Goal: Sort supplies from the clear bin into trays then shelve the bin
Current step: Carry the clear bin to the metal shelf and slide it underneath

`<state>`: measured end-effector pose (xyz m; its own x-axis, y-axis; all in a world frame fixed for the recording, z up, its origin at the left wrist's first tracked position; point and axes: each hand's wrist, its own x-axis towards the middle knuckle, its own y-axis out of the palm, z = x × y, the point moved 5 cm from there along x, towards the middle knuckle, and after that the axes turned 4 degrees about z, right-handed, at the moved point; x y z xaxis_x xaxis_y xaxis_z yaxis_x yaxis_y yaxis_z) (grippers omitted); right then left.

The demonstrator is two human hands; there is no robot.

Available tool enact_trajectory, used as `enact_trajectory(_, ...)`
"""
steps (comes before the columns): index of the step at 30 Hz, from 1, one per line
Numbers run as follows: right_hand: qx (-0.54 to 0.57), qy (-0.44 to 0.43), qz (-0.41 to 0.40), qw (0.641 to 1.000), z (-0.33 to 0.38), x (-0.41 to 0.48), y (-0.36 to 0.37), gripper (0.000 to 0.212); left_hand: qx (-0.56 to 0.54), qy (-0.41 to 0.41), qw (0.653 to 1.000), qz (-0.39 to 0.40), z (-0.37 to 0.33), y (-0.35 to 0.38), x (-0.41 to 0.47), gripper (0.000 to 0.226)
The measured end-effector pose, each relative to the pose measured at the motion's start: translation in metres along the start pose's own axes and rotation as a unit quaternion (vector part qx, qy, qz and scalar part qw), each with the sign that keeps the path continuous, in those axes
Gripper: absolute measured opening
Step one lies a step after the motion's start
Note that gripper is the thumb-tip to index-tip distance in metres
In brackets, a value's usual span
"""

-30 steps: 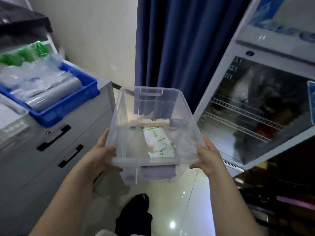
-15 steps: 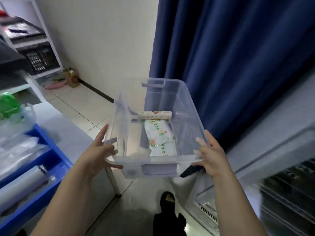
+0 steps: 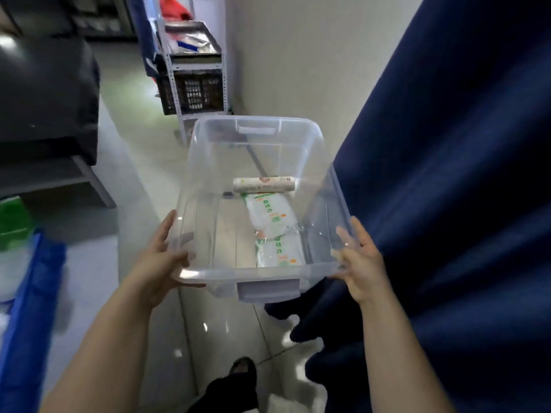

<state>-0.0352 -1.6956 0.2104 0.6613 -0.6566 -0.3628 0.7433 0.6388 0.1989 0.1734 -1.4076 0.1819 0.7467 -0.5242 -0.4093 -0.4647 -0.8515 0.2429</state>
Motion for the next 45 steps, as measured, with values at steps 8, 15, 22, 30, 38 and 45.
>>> enact_trajectory(8, -0.064, -0.024, 0.114, 0.991, 0.054, 0.231, 0.107, 0.053, -0.036, 0.038, 0.996, -0.077, -0.063, -0.020, 0.187, 0.084)
enact_trajectory(15, -0.085, 0.010, 0.115, 0.990, 0.120, 0.411, 0.185, 0.077, -0.038, -0.009, 0.991, -0.132, -0.158, -0.025, 0.339, 0.101)
enact_trajectory(22, -0.102, 0.029, 0.228, 0.968, 0.149, 0.585, 0.299, 0.073, -0.072, 0.027, 0.981, -0.177, -0.215, -0.066, 0.476, 0.096)
enact_trajectory(30, -0.147, 0.055, 0.314, 0.936, 0.172, 0.802, 0.481, 0.060, -0.161, 0.039, 0.937, -0.306, -0.293, -0.134, 0.636, 0.087)
enact_trajectory(38, -0.170, 0.074, 0.423, 0.887, 0.159, 0.923, 0.679, 0.056, -0.197, 0.063, 0.893, -0.399, -0.367, -0.253, 0.734, 0.076)
enact_trajectory(45, -0.266, 0.023, 0.428, 0.863, 0.139, 1.010, 0.903, 0.061, -0.198, 0.057, 0.888, -0.412, -0.449, -0.432, 0.848, 0.066)
